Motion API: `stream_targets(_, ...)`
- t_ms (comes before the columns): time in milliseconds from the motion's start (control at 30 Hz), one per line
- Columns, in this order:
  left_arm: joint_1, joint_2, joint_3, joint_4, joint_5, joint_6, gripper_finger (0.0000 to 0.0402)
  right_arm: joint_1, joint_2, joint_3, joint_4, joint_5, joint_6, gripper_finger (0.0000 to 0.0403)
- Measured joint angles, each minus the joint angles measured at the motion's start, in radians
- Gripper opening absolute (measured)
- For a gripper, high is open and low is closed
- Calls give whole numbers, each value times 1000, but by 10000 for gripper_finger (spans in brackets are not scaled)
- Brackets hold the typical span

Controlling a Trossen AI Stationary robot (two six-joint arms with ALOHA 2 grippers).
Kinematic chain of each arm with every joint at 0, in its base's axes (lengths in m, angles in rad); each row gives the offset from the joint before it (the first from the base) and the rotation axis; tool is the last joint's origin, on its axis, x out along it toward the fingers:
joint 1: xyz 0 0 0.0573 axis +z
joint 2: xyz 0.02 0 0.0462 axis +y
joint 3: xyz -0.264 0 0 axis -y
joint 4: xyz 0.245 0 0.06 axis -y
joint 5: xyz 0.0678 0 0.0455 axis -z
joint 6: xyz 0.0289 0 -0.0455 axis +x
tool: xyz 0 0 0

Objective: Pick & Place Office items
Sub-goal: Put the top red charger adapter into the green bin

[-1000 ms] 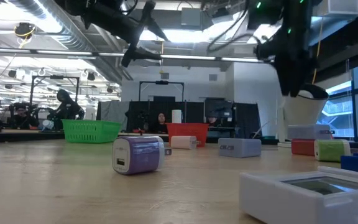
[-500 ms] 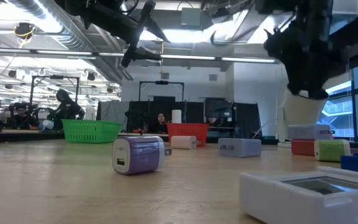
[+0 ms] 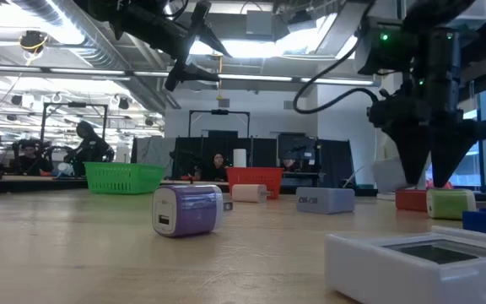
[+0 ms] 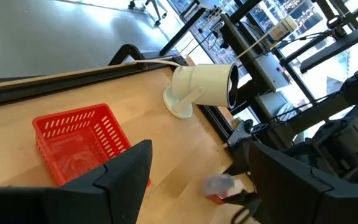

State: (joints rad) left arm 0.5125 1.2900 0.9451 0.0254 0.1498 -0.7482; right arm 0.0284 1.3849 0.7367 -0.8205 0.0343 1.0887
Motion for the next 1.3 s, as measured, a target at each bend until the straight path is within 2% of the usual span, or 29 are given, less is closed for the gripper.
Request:
stream_targets(267,0,0,0,2,-10,-36,262,-3,0,-2,30,54,-28,311)
stream_targets(467,0,0,0,4,-18,-54,262,-6,0,-4,48,55,-49,311)
stream_targets(667,-21,0,0,4,-19,-53,262,-6,0,-88,196,10,-22,311)
stream_targets(833,-29,0,0,4,-23,-53,262,-6,1,-121,219,38,-12,308)
stream_targets(967,-29,0,0,4,-27,-52,262,-5,1,-126,217,57,-30,274)
stream_targets(1100,-29,0,0,4,-26,-50,262,-5,0,-125,216,63,-53,210)
stream_targets(1300,-29,0,0,4,-26,-50,262,-6,-6,-125,218,38,-54,207)
